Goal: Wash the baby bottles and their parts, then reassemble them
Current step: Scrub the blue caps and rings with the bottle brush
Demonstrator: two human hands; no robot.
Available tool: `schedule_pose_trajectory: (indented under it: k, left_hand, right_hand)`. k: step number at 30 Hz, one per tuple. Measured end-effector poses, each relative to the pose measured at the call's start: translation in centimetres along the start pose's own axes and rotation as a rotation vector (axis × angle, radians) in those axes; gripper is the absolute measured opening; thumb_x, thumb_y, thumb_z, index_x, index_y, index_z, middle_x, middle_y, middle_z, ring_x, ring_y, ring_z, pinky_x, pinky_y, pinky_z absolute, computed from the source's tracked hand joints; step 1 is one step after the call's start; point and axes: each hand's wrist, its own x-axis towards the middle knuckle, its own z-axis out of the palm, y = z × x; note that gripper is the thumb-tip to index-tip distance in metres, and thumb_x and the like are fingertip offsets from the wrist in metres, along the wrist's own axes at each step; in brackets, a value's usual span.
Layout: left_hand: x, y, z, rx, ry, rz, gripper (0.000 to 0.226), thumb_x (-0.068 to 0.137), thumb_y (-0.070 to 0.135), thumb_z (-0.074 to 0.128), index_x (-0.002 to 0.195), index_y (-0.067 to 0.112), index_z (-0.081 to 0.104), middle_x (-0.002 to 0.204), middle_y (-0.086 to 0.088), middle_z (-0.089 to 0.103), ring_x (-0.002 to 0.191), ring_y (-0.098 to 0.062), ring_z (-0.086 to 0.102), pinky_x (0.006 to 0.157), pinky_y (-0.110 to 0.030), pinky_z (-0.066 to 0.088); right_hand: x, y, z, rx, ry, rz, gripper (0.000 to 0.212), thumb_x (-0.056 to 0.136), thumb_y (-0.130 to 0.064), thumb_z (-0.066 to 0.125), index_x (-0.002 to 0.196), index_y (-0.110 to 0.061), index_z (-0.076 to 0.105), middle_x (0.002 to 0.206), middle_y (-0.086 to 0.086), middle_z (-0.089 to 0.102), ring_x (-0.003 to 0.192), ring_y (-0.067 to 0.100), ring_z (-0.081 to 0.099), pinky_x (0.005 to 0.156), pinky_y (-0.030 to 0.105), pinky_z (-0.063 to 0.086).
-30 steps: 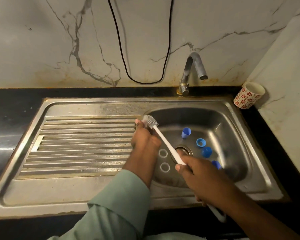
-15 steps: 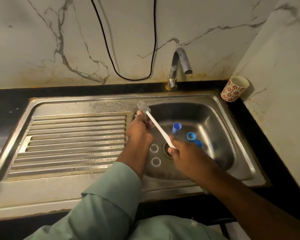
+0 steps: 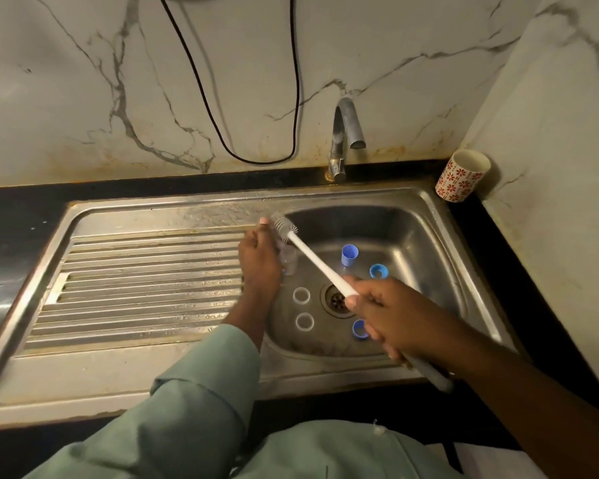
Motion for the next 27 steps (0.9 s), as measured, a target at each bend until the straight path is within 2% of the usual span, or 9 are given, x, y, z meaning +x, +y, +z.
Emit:
schedule_pose_trajectory:
  k: [2, 5, 8, 14, 17, 19, 22, 25, 27]
  left_hand:
    - [0.1, 0.4, 0.2, -0.083, -0.01, -0.015, 0.05, 0.106, 0.041, 0.046, 0.078, 0.003, 0.063, 0.076, -0.017, 0.067, 0.07, -0.024, 0.063, 0.071, -0.039, 0.054]
    - [-1.4, 1.1, 1.5, -0.047, -0.152, 0.031, 0.055, 0.102, 0.051, 0.047, 0.074, 0.007, 0.062, 0.069, -0.011, 0.066, 0.064, -0.025, 0.062, 0.064, -0.032, 0.055]
    - [-1.3, 1.7, 2.0, -0.228, 0.007, -0.122, 0.047, 0.102, 0.047, 0.052, 0.074, 0.01, 0.061, 0.063, -0.001, 0.066, 0.059, -0.014, 0.064, 0.058, -0.028, 0.055]
    - [-2.5, 2.6, 3.7, -0.405, 0.004, -0.32, 0.026, 0.101, 0.03, 0.059, 0.091, 0.007, 0.067, 0.069, -0.004, 0.065, 0.068, -0.018, 0.06, 0.07, -0.035, 0.053]
    - [-3.0, 3.0, 4.5, -0.558, 0.032, -0.487, 0.026, 0.102, 0.031, 0.056, 0.11, 0.007, 0.065, 0.094, -0.009, 0.069, 0.09, -0.023, 0.064, 0.091, -0.042, 0.055]
    - [-4.0, 3.4, 5.3, -0.578, -0.006, -0.538, 0.026, 0.1, 0.024, 0.061, 0.119, 0.007, 0.065, 0.099, -0.009, 0.068, 0.086, -0.021, 0.065, 0.081, -0.037, 0.056]
    - [-4.3, 4.4, 5.7, -0.776, 0.079, -0.616, 0.036, 0.098, 0.017, 0.063, 0.133, 0.008, 0.061, 0.106, -0.008, 0.067, 0.085, -0.017, 0.064, 0.077, -0.031, 0.055]
    - [-3.9, 4.7, 5.9, -0.939, 0.112, -0.686, 0.042, 0.103, 0.029, 0.054, 0.138, 0.007, 0.058, 0.118, -0.008, 0.066, 0.088, -0.015, 0.062, 0.089, -0.031, 0.052]
    - [-4.6, 5.1, 6.5, -0.963, 0.084, -0.704, 0.044, 0.103, 0.032, 0.051, 0.138, 0.005, 0.057, 0.107, -0.011, 0.068, 0.084, -0.017, 0.066, 0.089, -0.034, 0.054]
  right_hand:
    - [-0.7, 0.6, -0.7, -0.04, -0.038, -0.01, 0.024, 0.1, -0.034, 0.044, 0.116, -0.021, 0.056, 0.046, -0.007, 0.046, 0.034, 0.01, 0.041, 0.037, 0.024, 0.038]
    - [-0.6, 1.2, -1.3, -0.005, -0.001, -0.005, 0.026, 0.1, -0.03, 0.044, 0.12, -0.016, 0.053, 0.049, -0.006, 0.045, 0.036, 0.012, 0.041, 0.039, 0.026, 0.038]
    - [-1.4, 2.0, -1.1, -0.029, -0.001, -0.038, 0.026, 0.099, -0.031, 0.045, 0.12, -0.016, 0.054, 0.048, -0.005, 0.045, 0.035, 0.012, 0.043, 0.04, 0.028, 0.041]
    - [-1.5, 3.2, -2.0, 0.059, 0.051, -0.015, 0.017, 0.099, -0.029, 0.046, 0.11, -0.023, 0.058, 0.05, -0.004, 0.046, 0.035, 0.013, 0.042, 0.038, 0.027, 0.041]
    - [-1.7, 3.7, -2.0, 0.025, 0.045, -0.041, 0.017, 0.098, -0.031, 0.048, 0.109, -0.024, 0.059, 0.047, -0.005, 0.047, 0.035, 0.013, 0.043, 0.04, 0.028, 0.042]
    - [-1.4, 3.8, -2.0, 0.053, 0.084, -0.023, 0.013, 0.099, -0.03, 0.047, 0.106, -0.031, 0.058, 0.052, -0.002, 0.047, 0.038, 0.015, 0.044, 0.044, 0.031, 0.044]
    - [-1.5, 4.5, -1.6, 0.02, 0.077, -0.036, 0.02, 0.098, -0.031, 0.048, 0.112, -0.021, 0.059, 0.05, -0.005, 0.046, 0.038, 0.014, 0.044, 0.042, 0.029, 0.043]
    - [-1.7, 4.5, -1.4, -0.068, 0.074, -0.088, 0.027, 0.098, -0.033, 0.047, 0.123, -0.032, 0.058, 0.05, -0.008, 0.048, 0.036, 0.003, 0.045, 0.04, 0.019, 0.04]
    - [-0.8, 4.2, -1.9, -0.162, 0.145, -0.129, 0.037, 0.099, -0.032, 0.046, 0.135, -0.037, 0.05, 0.059, -0.01, 0.051, 0.046, 0.0, 0.05, 0.049, 0.015, 0.041]
